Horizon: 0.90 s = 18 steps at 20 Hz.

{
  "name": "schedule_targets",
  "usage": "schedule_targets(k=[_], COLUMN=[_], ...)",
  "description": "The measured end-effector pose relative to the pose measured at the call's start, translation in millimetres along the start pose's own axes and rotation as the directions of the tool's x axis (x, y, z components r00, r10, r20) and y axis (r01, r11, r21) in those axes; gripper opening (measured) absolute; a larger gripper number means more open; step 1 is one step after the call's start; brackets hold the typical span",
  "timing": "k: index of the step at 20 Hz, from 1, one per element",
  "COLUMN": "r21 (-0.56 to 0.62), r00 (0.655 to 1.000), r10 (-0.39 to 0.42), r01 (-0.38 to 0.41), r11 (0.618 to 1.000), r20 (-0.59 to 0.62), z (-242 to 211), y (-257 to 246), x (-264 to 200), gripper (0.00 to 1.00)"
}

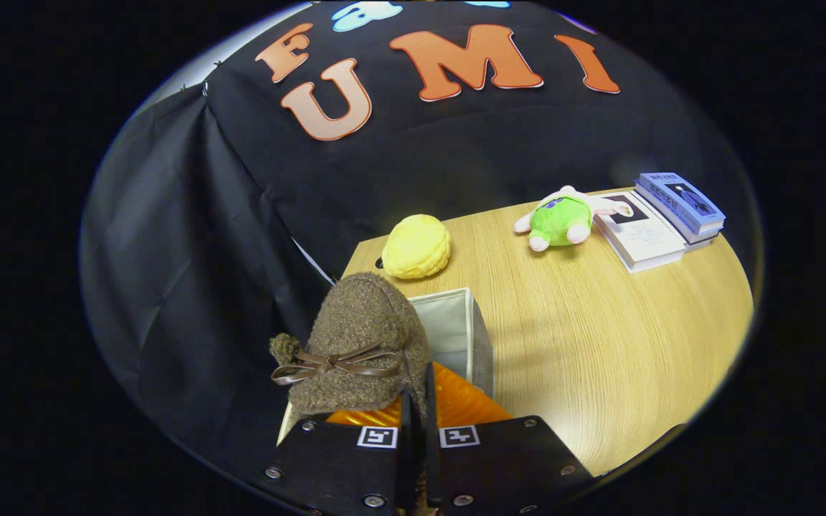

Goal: Open the storage box then place both shoes into the box .Put the left shoe in first, then the right shoe, with the right side of both shoes facing outward in a uniform manner.

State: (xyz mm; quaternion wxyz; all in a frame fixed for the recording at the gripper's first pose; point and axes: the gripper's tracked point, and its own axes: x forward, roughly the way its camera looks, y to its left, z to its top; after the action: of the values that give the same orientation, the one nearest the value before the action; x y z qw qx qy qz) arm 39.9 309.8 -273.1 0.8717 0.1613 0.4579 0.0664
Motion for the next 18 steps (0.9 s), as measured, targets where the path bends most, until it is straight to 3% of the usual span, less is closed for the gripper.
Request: schedule_targets(k=[4, 5, 9, 13, 18], r21=[-0.039, -0.050, -0.081, -0.106, -0.205], r00=[1.000, 0.999, 0.999, 0.990, 0.950], r10=[-0.020, -0.015, 0.041, 0.109, 0.128], r01=[0.019, 0.013, -0.043, -0.100, -0.070], r11=[0.999, 0.999, 0.996, 0.989, 0.976], r20=[-0.023, -0.045, -0.022, 0.088, 0.286], z=[-12, -19, -17, 10, 48], y=[4, 5, 13, 12, -16], x=[5, 4, -11, -44, -92], gripper=[0.21, 0.34, 0.62, 0.76, 0.87])
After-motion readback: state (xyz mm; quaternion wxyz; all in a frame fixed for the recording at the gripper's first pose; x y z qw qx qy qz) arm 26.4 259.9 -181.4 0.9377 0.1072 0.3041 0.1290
